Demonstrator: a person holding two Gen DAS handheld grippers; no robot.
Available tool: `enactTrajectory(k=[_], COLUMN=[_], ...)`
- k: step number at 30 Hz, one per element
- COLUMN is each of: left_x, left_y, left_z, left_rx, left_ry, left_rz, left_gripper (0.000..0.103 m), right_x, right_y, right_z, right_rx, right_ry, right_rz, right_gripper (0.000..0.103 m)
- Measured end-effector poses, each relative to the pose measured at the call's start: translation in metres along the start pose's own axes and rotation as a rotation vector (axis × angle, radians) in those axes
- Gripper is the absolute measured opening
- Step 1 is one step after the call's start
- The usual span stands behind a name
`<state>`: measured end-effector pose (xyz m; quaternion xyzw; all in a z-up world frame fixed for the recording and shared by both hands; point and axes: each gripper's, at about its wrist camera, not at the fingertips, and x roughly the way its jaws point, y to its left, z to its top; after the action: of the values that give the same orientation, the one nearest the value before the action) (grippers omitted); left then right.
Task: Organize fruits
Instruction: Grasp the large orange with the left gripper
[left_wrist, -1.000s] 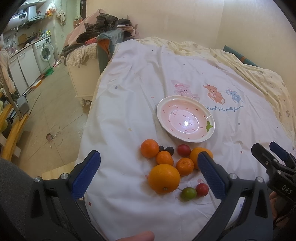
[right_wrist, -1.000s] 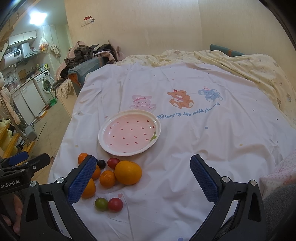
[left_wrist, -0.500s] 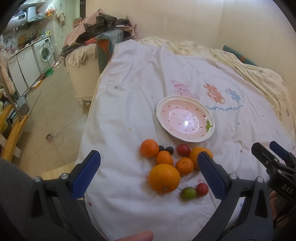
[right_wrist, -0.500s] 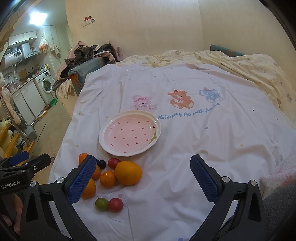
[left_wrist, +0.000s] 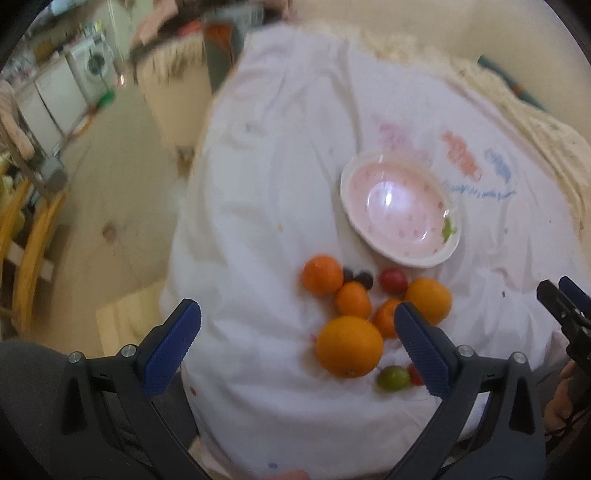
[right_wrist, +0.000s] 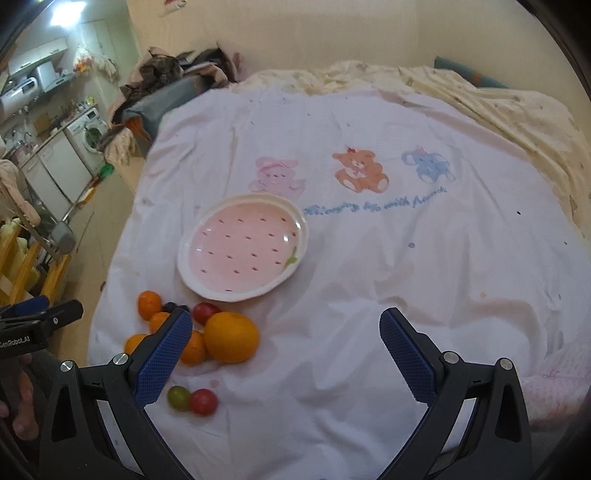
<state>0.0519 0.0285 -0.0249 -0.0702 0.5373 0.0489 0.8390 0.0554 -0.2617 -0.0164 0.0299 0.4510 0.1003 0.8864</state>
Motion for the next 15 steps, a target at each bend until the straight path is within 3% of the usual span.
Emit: enactTrajectory(k=[3,9,12,15], left_x=[0.024,0.061,0.078,0.087], left_y=[-0.004,-0.027,-0.039,-0.047], left_z=[0.001,-0.011,-0.021,-0.028], left_rx=[-0.016,-0.013,0.056,0.11], left_ry=[0.135,0.312,0.378,0.386], left_rz=[-0.032,-0.054,-0.056,-0.043], left_gripper=[0.103,0.098,0.097,0.088], right_x=[0.013,0.027,0.03,0.036], right_y=[-0.012,-0.022,-0.024,-0.023], right_z=[-0.003,-0.01,-0.012,-0.012], right_rx=[0.051,0.123,0.134,0.132], right_ry=[0.046,0.116,0.129,0.151], right_rz=[-0.004,0.02,0.033,0.035], right_gripper=[0.103,0.103,0.103,0.103])
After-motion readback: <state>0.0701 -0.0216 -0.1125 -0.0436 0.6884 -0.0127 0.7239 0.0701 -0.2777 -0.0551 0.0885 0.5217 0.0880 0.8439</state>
